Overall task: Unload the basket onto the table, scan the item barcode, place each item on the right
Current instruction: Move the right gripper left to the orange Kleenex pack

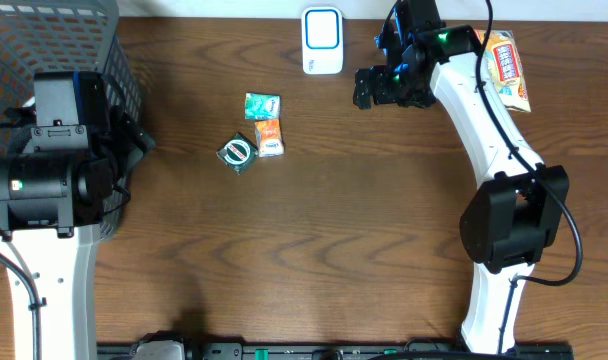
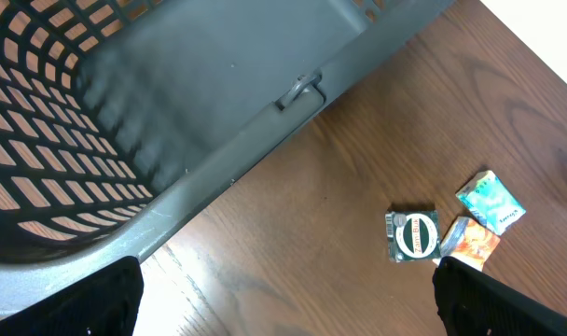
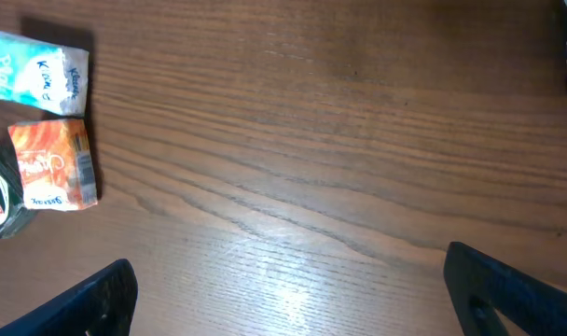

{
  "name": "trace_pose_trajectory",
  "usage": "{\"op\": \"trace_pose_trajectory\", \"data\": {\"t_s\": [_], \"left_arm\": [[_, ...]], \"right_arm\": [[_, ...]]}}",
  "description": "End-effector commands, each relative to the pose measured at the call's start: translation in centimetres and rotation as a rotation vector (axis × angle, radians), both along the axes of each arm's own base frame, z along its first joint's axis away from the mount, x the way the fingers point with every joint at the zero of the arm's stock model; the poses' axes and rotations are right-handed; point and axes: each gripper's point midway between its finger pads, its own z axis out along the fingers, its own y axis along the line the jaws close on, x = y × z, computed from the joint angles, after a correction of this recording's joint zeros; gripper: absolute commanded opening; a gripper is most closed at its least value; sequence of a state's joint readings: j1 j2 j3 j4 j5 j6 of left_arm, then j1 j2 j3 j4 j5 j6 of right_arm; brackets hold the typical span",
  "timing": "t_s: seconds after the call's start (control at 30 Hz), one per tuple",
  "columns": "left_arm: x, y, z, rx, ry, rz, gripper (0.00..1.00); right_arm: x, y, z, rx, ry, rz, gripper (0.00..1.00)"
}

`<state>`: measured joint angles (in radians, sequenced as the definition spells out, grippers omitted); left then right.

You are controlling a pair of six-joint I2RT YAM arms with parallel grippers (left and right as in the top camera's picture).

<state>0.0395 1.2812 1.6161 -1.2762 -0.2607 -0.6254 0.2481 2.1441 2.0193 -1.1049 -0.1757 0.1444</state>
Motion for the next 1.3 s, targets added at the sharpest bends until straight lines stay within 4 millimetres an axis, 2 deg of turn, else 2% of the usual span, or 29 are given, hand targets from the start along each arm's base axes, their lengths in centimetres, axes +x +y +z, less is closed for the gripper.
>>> {"op": "trace_pose_trajectory", "data": {"t_s": [0.0,0.53,0.9,1.27], "left_arm": [[-0.1,0.4,0.2,0.007,-0.003,0.016,0.98],[-0.1,0.4,0.2,0.006,-0.003,0.016,0.98],[-0.1,0.4,0.2,0.006,-0.003,0.016,0.98],[-0.1,0.4,0.2,0.006,-0.003,0.016,0.98]], "right_arm": [[0.2,0.5,0.5,0.006,-0.019,0.008,0.99],[0.3,1.1,0.7,0.021,-0.026,0.001,0.99],[0.6,2.8,1.1,0.058,-0.045,-0.010,0.99],[0.8,3.0,1.1,0.059,-0.055,-0.008,0.99]]}}
